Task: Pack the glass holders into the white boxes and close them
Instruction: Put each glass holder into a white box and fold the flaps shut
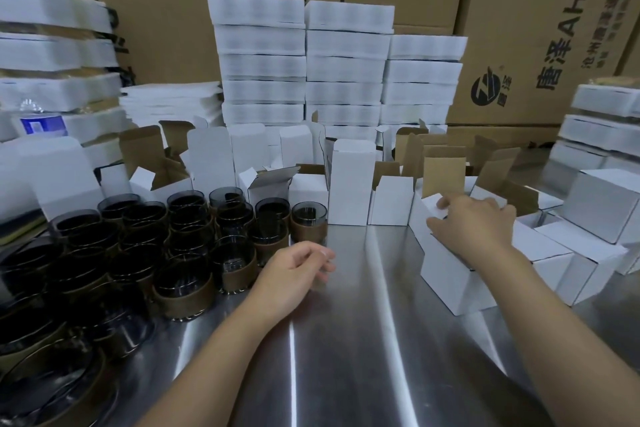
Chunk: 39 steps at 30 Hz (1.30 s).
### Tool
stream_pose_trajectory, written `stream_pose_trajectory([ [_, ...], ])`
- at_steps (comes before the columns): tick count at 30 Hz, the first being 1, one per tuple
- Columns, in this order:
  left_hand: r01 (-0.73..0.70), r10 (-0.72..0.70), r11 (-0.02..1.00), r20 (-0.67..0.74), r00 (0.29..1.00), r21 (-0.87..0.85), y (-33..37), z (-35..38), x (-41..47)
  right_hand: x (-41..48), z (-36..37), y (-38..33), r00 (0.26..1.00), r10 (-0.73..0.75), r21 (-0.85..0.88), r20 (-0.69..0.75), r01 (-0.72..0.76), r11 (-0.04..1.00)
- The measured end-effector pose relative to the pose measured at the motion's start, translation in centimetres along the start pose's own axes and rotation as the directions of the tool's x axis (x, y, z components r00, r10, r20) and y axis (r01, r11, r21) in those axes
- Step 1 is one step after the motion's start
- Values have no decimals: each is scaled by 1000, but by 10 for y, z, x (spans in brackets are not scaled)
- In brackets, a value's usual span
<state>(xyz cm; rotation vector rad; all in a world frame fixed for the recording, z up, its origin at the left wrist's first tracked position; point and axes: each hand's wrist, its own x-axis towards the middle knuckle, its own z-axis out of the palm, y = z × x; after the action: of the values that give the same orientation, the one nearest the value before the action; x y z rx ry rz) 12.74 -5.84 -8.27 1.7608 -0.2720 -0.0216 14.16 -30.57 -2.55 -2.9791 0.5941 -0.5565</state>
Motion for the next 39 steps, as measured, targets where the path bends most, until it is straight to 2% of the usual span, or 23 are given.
stream_pose_trajectory([
  [5, -2, 1, 1000, 3, 1000, 13, -2, 0, 2, 6, -7, -10, 997, -20, 49, -72, 23, 999],
  [11, -41, 42, 997, -5, 999, 72, -7, -1, 3, -4, -14, -32, 980, -98, 252, -174, 141, 957],
  [14, -105, 107, 985, -5, 994, 134, -9, -2, 2, -21, -14, -46, 958, -163, 356, -237, 242, 903],
  [17, -158, 158, 986, 8, 987, 56, -9, -3, 1, -43, -14, -59, 923, -264, 439, -279, 367, 820],
  [21, -213, 209, 970, 44, 977, 113, -10, -4, 2, -68, -10, -74, 858, -376, 477, -351, 509, 716],
  [23, -238, 231, 961, 63, 971, 142, -10, -4, 3, -79, -6, -83, 815, -440, 523, -377, 579, 625],
  [25, -228, 220, 960, 69, 973, 163, -9, -4, 2, -88, -2, -89, 736, -516, 508, -437, 676, 533],
  [27, -223, 216, 962, 64, 974, 159, -6, -4, 0, -93, 5, -91, 630, -564, 403, -534, 776, 484],
  [29, -222, 219, 963, 39, 975, 151, -5, -4, -1, -94, 13, -90, 575, -526, 353, -627, 811, 466],
  [30, -231, 230, 960, 25, 973, 155, -6, -4, -1, -95, 16, -89, 571, -484, 356, -663, 809, 467],
  [32, -251, 251, 953, 24, 968, 170, -8, -4, -1, -96, 21, -85, 623, -393, 426, -677, 767, 480],
  [35, -233, 226, 962, 61, 972, 144, -10, -4, 0, -97, 28, -83, 740, -328, 561, -588, 664, 494],
  [39, -213, 211, 973, 33, 977, 88, -12, -4, 2, -93, 32, -82, 818, -250, 668, -519, 570, 478],
])
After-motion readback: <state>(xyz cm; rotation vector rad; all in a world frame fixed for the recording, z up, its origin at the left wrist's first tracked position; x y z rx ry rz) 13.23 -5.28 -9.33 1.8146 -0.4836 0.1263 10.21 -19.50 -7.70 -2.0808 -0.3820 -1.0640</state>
